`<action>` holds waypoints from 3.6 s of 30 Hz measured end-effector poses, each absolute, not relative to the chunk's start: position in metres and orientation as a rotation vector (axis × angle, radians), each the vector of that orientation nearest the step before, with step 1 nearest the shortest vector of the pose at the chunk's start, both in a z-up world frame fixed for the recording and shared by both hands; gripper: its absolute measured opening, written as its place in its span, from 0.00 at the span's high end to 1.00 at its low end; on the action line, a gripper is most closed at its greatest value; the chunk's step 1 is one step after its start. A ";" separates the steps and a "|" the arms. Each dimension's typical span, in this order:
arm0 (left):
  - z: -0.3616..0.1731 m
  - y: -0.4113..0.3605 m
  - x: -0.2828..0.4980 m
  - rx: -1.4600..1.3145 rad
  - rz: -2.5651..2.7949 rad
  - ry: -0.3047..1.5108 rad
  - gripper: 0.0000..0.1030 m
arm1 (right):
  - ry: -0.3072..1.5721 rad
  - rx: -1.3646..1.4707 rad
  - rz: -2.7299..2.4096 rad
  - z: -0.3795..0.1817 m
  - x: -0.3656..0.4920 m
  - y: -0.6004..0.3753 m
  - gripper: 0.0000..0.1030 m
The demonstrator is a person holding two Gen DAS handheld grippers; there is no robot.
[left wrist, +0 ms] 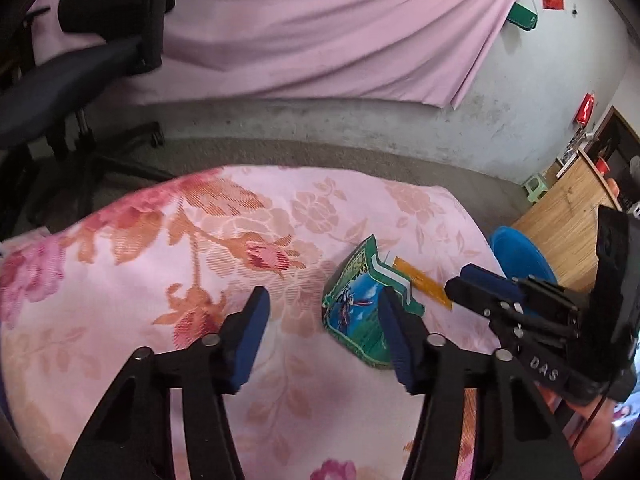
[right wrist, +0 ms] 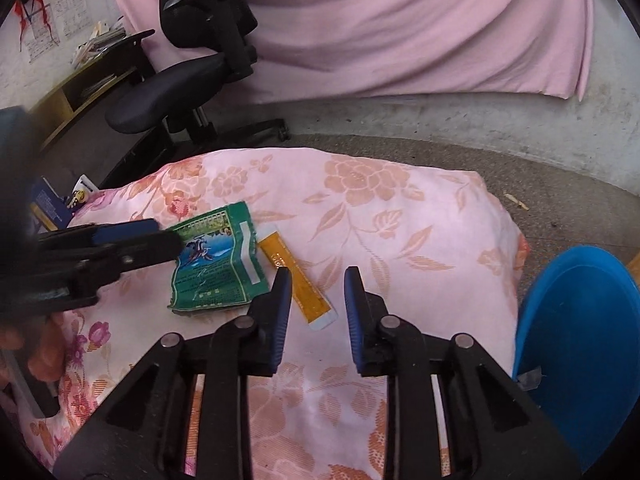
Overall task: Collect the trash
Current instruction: 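Grasp the green foil packet with the left tool while the right tool grasps the orange stick sachet, then lift the foil packet and orange sachet and carry them over the blue basin, then open both tools to drop the foil packet and orange sachet into the basin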
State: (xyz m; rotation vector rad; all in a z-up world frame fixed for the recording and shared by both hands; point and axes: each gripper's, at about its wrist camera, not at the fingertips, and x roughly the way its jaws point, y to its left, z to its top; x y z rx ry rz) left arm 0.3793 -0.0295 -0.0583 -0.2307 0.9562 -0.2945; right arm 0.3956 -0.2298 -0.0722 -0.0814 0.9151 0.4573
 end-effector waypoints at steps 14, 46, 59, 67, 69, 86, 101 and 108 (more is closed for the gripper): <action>-0.059 -0.039 0.384 -0.195 -0.330 1.002 0.98 | 0.994 -0.159 0.476 -0.084 0.397 -0.214 0.59; 0.084 -0.156 0.233 0.006 -0.291 0.193 1.00 | 0.124 0.054 0.191 0.044 0.243 -0.358 0.65; 0.087 -0.269 0.221 0.084 -0.443 0.109 1.00 | 0.083 0.104 0.035 0.052 0.222 -0.437 0.65; 0.071 -0.314 0.239 0.111 -0.485 0.194 1.00 | 0.163 0.176 -0.014 0.040 0.228 -0.470 0.65; 0.067 -0.318 0.241 0.112 -0.491 0.213 1.00 | 0.190 0.192 -0.015 0.034 0.230 -0.474 0.65; 0.033 -0.337 0.283 0.132 -0.472 0.443 1.00 | 0.391 0.255 0.001 0.003 0.260 -0.490 0.65; 0.008 -0.344 0.306 0.162 -0.458 0.594 1.00 | 0.576 0.300 0.037 -0.028 0.287 -0.495 0.65; -0.005 -0.342 0.316 0.139 -0.475 0.670 1.00 | 0.610 0.308 0.041 -0.033 0.293 -0.498 0.65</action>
